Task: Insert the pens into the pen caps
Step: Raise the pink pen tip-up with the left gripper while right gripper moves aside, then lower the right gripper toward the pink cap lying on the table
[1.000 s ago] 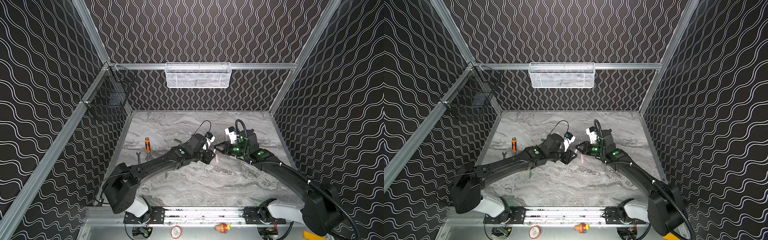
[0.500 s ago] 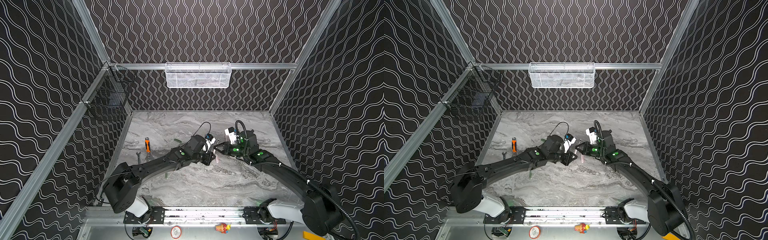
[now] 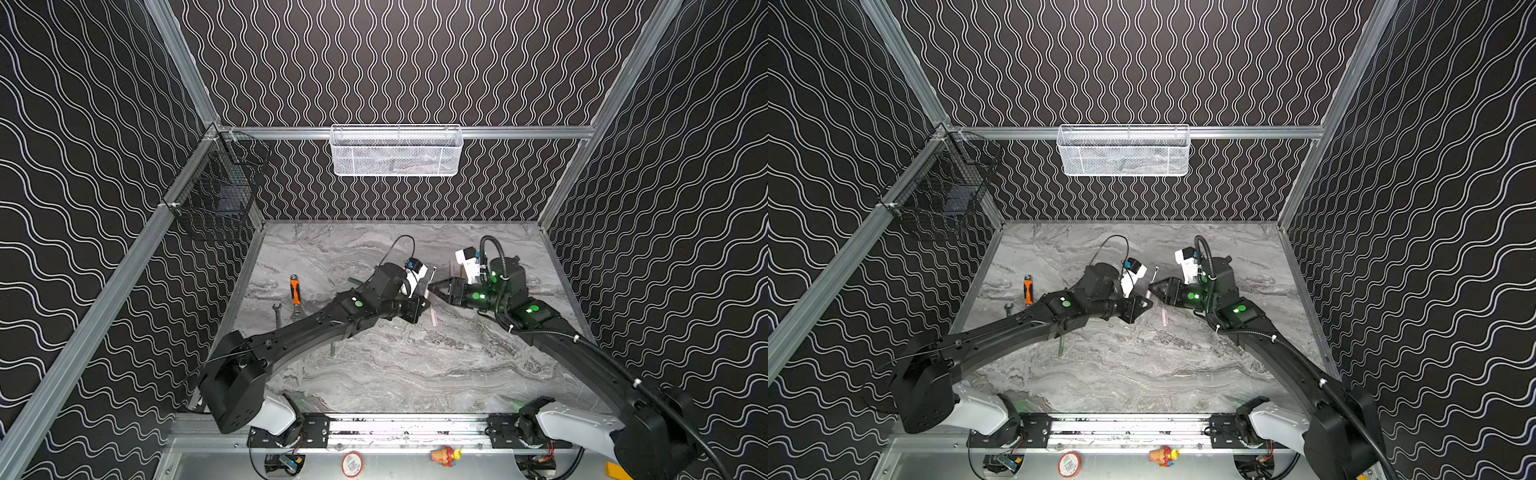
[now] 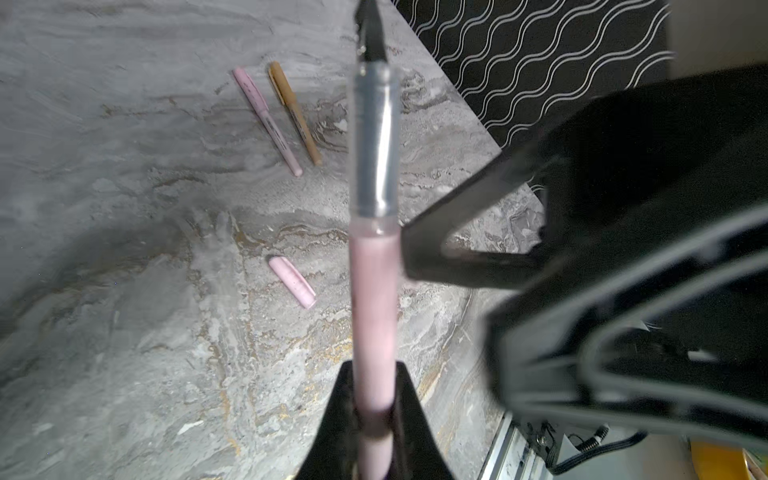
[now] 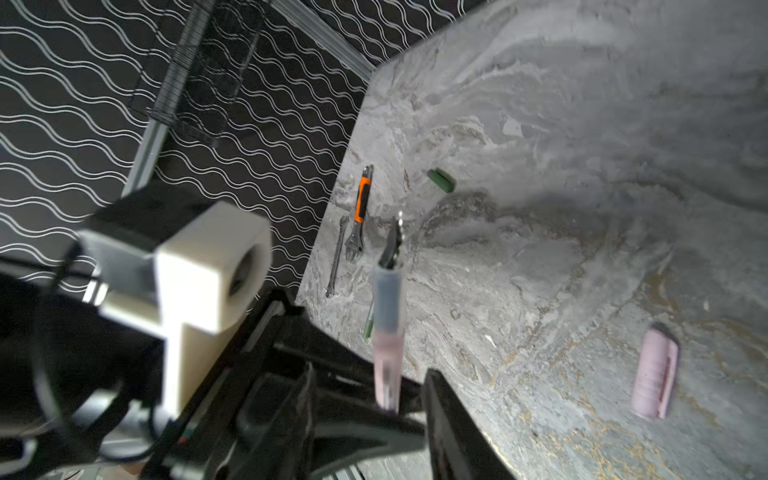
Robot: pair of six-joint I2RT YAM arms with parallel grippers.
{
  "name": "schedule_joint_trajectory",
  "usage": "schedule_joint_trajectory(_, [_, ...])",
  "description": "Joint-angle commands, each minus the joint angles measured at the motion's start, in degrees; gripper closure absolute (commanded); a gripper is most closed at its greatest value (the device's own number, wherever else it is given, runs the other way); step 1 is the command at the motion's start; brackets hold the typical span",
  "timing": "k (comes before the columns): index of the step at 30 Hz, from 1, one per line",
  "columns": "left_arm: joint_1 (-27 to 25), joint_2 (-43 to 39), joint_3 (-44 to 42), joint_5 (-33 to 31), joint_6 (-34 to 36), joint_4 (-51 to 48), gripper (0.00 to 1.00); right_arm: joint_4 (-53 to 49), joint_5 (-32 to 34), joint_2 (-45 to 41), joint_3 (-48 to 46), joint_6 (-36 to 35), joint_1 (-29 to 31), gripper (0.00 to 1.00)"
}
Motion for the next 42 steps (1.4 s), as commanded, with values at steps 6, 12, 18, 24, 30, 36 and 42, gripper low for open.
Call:
schedule_joint_trajectory(6, [8.9,-4.0,6.1,3.1,6.2,2.6,1.0,-8.0,26.4,-8.7,-1.4,0.1,-1.0,0.51])
schedule_joint_trajectory(12, [9.0,-9.5,0.6,5.7,12.8,15.6,1.0,-8.1,27.9,-4.0,-3.4,-4.5,-1.1,0.46])
schedule_joint_trajectory(18, [9.0,-14.2,-9.6,8.3,16.4,27.8,1.0,-13.5,23.0,8.1,0.5,-9.7,-2.8,0.51])
schedule_joint_trajectory(24, [9.0,-17.3,-14.2,12.8,14.9,31.6,1.0,-20.2,24.4,19.9,5.6,-15.3,-2.2,0.62])
schedule_joint_trajectory(30, [6.7,-18.8,-15.4,11.4,16.0,31.6,1.0,-21.3,23.8,27.9,8.9,-18.0,0.5,0.66])
schedule_joint_trajectory(36, [5.9,-18.6,-15.2,9.7,16.0,31.0,1.0,-19.2,23.6,31.9,9.0,-17.5,1.1,0.68])
schedule_joint_trajectory(42, [5.5,-17.1,-14.6,7.3,13.8,30.9,1.0,-19.3,23.0,34.2,10.2,-19.2,1.2,0.72])
